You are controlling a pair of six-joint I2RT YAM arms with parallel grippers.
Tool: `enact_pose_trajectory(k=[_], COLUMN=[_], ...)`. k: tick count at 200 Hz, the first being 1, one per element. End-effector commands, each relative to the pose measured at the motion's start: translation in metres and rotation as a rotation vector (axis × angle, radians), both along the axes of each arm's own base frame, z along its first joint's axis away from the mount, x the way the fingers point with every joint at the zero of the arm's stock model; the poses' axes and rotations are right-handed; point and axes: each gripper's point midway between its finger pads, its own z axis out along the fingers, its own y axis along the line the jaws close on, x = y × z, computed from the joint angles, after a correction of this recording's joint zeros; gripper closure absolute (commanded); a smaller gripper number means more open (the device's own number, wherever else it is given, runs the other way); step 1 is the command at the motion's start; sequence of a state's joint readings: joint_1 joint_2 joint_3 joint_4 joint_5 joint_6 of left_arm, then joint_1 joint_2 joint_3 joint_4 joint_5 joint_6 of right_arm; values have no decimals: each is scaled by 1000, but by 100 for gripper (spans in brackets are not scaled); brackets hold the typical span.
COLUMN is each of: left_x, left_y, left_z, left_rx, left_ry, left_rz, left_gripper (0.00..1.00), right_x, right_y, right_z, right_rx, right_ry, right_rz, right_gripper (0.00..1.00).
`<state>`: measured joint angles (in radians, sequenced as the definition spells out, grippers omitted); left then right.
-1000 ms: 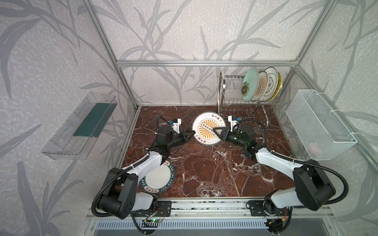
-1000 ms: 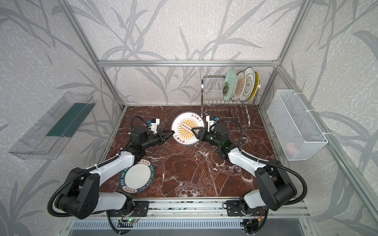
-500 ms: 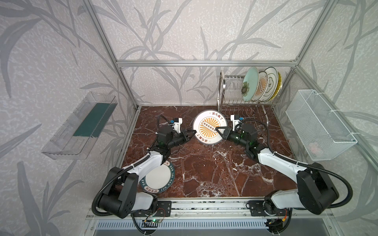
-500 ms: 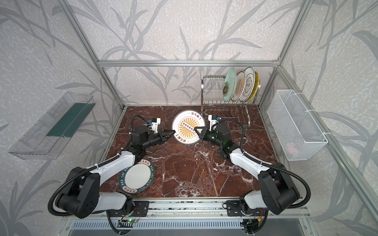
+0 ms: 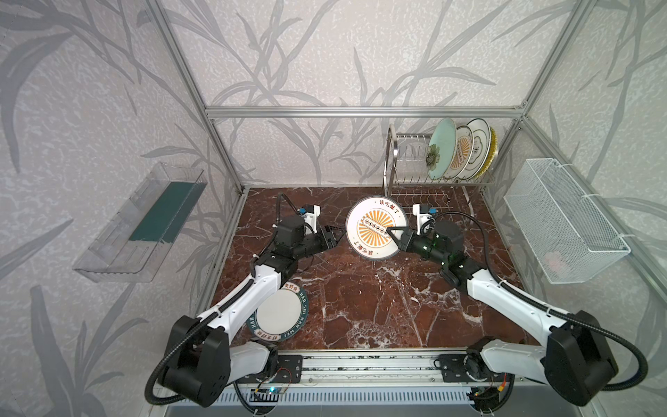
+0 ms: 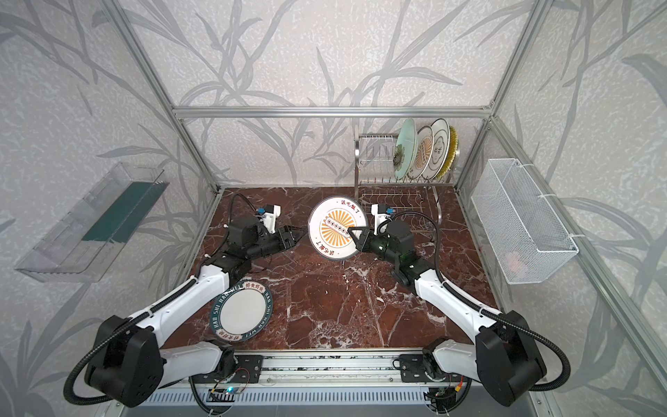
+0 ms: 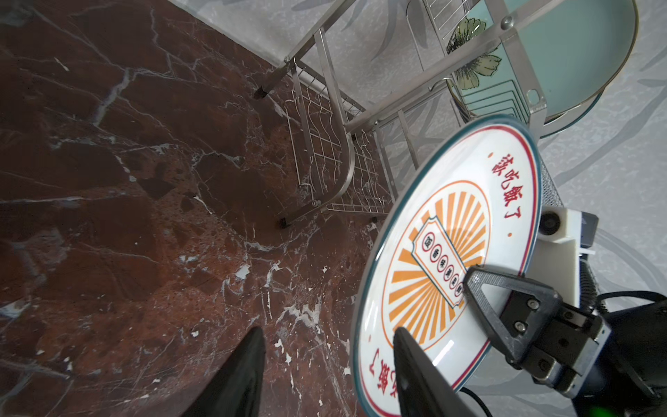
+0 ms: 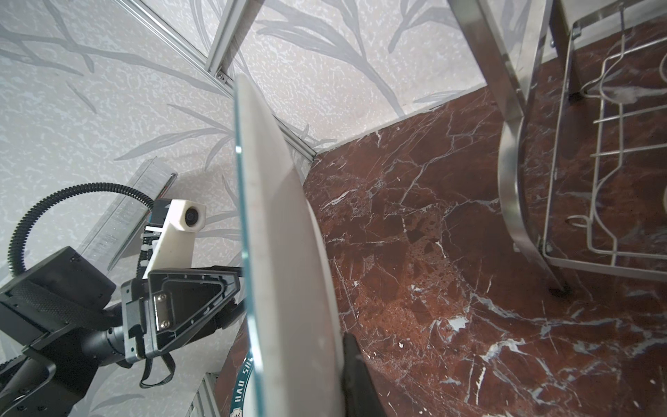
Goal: Load plates into a dish rack
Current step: Place the plate on the dish rack.
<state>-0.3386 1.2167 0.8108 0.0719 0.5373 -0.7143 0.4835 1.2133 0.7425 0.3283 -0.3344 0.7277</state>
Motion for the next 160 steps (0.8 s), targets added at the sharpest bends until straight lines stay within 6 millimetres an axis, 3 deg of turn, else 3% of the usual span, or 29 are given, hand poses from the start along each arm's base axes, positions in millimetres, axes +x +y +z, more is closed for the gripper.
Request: enact_pose_trajectory(k=[1,82,160], left_x=[-9,-25,-28], left_y=[13,40,44], left_z=[12,50,51], left_rx=[124,332,331], left_ry=[-37,-144,-175], left_rz=[10,23,31], left_gripper=[42,42,42], right_x=[-5,-30,-33], right_y=[-8,-34,-63], right_z=[33,87,146], right_rx=[-34,-164,-206], right_ry=[-110,-252,-369], right_rz=[-15,-42,-103], right_gripper=[100,100,100])
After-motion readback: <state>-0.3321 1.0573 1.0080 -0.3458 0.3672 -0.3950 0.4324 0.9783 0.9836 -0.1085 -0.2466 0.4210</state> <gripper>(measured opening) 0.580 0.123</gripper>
